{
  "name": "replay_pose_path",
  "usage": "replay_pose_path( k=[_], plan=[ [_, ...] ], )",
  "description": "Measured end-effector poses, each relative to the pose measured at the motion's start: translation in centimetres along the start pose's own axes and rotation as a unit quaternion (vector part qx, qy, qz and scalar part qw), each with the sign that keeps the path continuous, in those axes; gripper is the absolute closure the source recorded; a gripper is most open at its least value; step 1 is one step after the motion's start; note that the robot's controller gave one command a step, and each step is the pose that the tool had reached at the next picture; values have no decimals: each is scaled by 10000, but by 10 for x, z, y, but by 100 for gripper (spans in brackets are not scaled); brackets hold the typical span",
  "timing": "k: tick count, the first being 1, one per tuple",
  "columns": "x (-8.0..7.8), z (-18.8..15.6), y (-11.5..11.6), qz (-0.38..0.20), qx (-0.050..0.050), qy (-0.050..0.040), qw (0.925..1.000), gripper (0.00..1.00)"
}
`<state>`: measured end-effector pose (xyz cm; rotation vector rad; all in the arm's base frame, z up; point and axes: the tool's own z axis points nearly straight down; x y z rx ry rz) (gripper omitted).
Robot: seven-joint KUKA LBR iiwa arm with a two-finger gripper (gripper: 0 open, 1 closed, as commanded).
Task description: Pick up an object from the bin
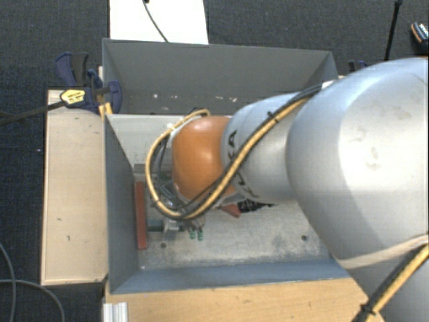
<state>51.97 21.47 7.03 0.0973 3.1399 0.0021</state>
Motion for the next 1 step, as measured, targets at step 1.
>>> replay_pose_path(
  k=[1],
  plan=[
    [3, -151, 29, -1799, -8, -37, 9837, 100]
  ],
)
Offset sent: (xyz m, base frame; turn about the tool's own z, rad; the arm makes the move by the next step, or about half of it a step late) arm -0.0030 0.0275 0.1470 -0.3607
